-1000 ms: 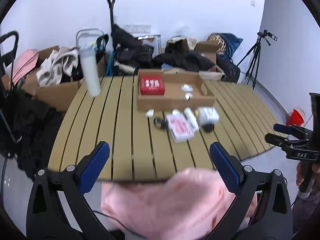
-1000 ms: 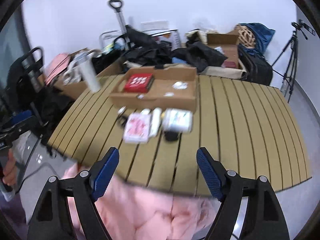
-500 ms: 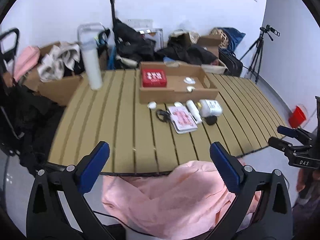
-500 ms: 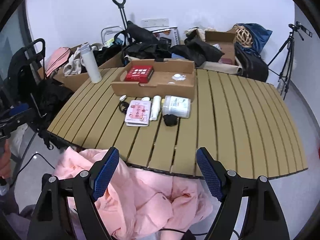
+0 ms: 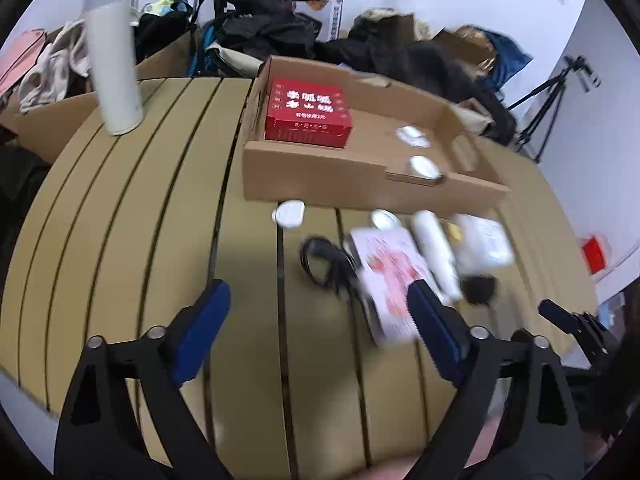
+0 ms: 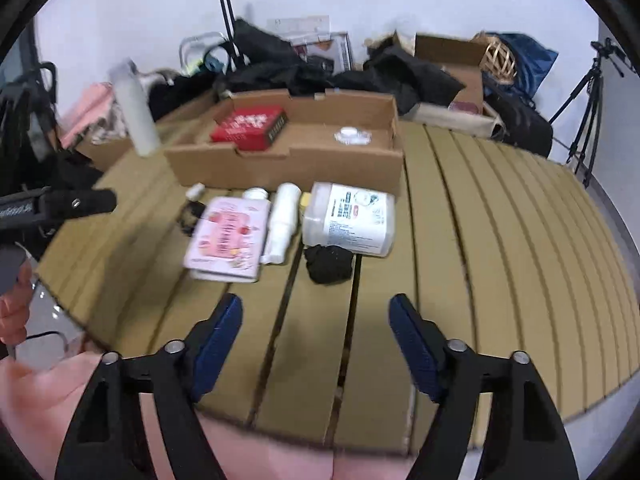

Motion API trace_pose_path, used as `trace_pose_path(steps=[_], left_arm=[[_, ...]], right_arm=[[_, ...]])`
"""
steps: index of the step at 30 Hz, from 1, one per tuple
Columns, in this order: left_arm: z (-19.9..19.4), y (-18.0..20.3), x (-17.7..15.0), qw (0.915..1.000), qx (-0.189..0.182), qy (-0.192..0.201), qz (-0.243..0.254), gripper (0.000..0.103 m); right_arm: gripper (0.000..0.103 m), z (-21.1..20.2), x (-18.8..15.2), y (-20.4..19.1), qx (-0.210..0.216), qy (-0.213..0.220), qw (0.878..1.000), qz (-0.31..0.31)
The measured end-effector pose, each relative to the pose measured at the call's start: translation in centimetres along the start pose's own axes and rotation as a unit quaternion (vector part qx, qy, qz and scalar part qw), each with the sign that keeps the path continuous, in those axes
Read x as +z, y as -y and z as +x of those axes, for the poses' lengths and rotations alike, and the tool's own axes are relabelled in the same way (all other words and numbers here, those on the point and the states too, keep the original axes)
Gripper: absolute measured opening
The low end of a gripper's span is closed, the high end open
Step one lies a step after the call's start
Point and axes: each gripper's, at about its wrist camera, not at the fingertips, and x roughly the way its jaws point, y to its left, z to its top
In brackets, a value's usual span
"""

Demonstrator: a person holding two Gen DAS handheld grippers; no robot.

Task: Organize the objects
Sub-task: 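Reach the right gripper to the black cloth and grasp it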

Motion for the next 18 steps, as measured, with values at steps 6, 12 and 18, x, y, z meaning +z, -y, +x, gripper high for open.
trace_pose_path(steps=[6,12,18], left_arm=[[5.3,-1.6,2.1,0.9983,0.027,0.022,-0.047,0.073],[7.2,-2.3,1.2,0.9968,0.047,0.021,-0.061,0.033],[7.0,-0.4,-0.4,0.9944,0.098,0.034,-0.019,0.0]], right_arm=[[0.066,5.6,1.5,1.2,-0.019,-0.027,0.999,0.028],[0.047,7.7,1.3,1.3,-0.025,-0.029,0.999,0.014],[0.038,7.8,1.2,0.3,-0.028,-0.022,0.999,-0.01]])
